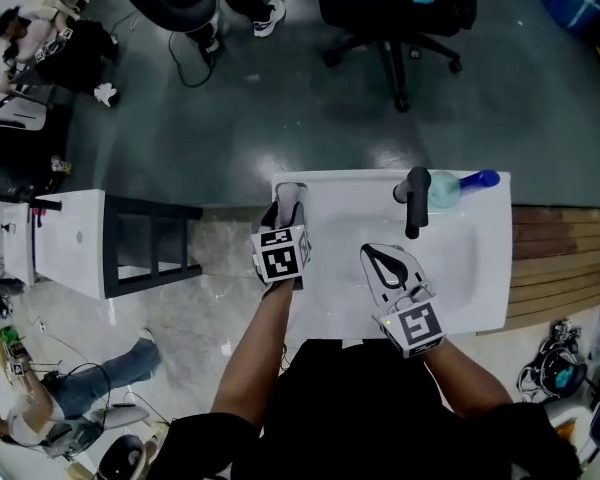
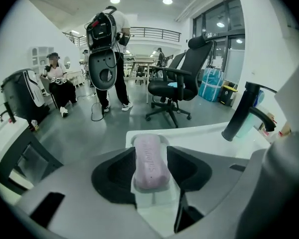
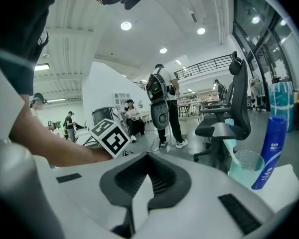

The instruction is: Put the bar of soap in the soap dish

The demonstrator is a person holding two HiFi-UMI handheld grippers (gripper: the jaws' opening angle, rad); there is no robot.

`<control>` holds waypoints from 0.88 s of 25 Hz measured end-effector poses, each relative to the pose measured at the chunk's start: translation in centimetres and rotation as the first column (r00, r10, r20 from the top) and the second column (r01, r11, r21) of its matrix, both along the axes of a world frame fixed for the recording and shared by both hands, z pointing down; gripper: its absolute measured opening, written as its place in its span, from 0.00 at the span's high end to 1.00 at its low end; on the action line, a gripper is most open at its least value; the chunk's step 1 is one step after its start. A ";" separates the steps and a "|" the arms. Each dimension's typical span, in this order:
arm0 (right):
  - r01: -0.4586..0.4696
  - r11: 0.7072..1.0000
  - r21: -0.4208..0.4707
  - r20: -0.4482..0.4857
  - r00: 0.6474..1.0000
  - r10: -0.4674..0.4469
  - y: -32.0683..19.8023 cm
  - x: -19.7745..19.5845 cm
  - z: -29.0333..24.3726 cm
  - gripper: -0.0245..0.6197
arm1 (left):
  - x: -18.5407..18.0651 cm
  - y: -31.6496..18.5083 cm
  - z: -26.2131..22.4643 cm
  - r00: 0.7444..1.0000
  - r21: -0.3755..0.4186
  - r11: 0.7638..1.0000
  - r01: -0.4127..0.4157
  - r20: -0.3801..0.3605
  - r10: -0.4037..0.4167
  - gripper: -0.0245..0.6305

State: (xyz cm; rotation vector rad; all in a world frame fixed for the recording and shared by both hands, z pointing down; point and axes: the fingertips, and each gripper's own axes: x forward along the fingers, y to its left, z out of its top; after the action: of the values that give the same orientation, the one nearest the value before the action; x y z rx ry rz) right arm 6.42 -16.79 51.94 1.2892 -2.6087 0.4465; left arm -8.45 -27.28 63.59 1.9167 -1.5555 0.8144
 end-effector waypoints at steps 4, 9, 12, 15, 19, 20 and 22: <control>-0.005 1.000 0.020 0.000 1.000 0.005 0.0 0.0 -0.3 0.95 | 0.2 0.1 -1.1 1.000 0.034 0.999 0.000 -0.017 0.001 0.63; -0.006 0.999 0.032 -0.018 1.000 0.006 -0.2 -0.6 -0.7 0.95 | -0.4 0.6 -3.6 0.999 0.109 0.994 0.008 -0.052 -0.002 0.64; -0.025 0.998 0.049 -0.036 0.999 0.027 -0.9 -0.6 -2.0 0.95 | -0.5 1.1 -5.9 0.998 0.169 0.986 0.005 -0.070 0.006 0.64; -0.028 0.996 0.079 -0.048 0.998 0.032 -1.2 -0.6 -2.5 0.95 | -0.4 2.0 -7.9 0.997 0.226 0.974 -0.014 -0.066 0.030 0.70; -0.026 0.992 0.124 -0.043 0.999 0.032 -1.4 -1.0 -3.5 0.95 | -0.9 3.5 -10.6 0.996 0.285 0.958 0.015 -0.090 0.011 0.83; -0.030 0.991 0.133 -0.039 0.999 0.035 -1.5 -1.1 -3.9 0.95 | -1.1 3.9 -11.3 0.995 0.299 0.954 0.024 -0.098 0.005 0.87; -0.039 0.988 0.151 -0.035 0.998 0.044 -1.6 -1.2 -4.6 0.95 | -1.2 4.8 -12.8 0.993 0.331 0.943 0.033 -0.120 0.007 0.92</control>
State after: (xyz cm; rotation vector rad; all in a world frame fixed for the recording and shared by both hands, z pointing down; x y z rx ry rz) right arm 5.25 -18.37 47.32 1.3854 -2.6314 0.2334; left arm -9.62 -22.48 50.81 2.1427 -1.7147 0.4399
